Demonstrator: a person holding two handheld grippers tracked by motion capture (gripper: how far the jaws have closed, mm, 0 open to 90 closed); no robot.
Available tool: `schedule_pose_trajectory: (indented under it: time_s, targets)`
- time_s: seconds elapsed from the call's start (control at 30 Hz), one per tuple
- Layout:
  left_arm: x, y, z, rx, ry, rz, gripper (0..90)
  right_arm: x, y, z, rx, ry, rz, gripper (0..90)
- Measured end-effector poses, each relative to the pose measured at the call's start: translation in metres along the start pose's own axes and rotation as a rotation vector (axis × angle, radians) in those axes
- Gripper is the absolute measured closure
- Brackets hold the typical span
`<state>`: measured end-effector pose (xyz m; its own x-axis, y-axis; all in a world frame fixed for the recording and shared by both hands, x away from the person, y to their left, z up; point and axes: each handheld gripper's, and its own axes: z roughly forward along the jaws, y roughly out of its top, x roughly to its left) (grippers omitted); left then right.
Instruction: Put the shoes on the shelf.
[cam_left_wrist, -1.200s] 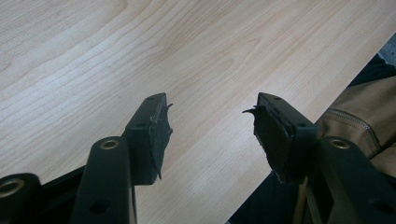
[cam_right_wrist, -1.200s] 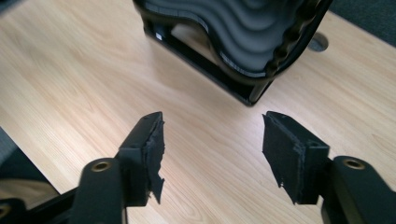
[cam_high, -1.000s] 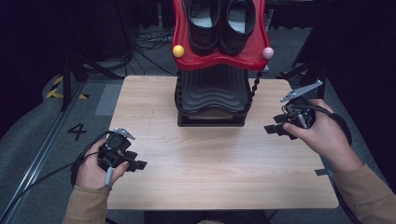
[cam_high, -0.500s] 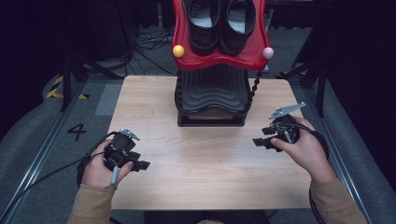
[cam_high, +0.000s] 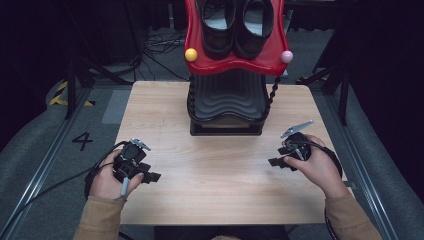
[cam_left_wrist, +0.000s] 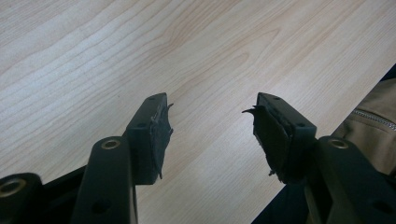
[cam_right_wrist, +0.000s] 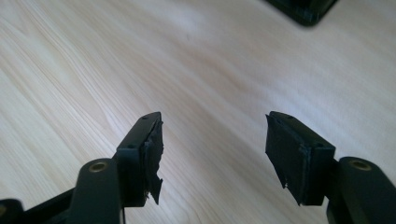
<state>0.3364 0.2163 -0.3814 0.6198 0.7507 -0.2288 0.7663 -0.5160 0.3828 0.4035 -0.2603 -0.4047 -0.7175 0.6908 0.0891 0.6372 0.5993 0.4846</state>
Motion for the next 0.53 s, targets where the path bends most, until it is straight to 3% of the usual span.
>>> schedule_pose_trajectory:
  time_s: [0.3,0.53]
  targets:
    - [0.005,0.004,0.009,0.025,-0.001,-0.007,45.8,-0.006,-0.02,0.022,0.172,-0.019,0.02,37.8]
    - [0.011,0.005,0.02,0.044,-0.019,-0.014,46.5,-0.011,-0.03,0.026,0.194,-0.023,0.035,36.2]
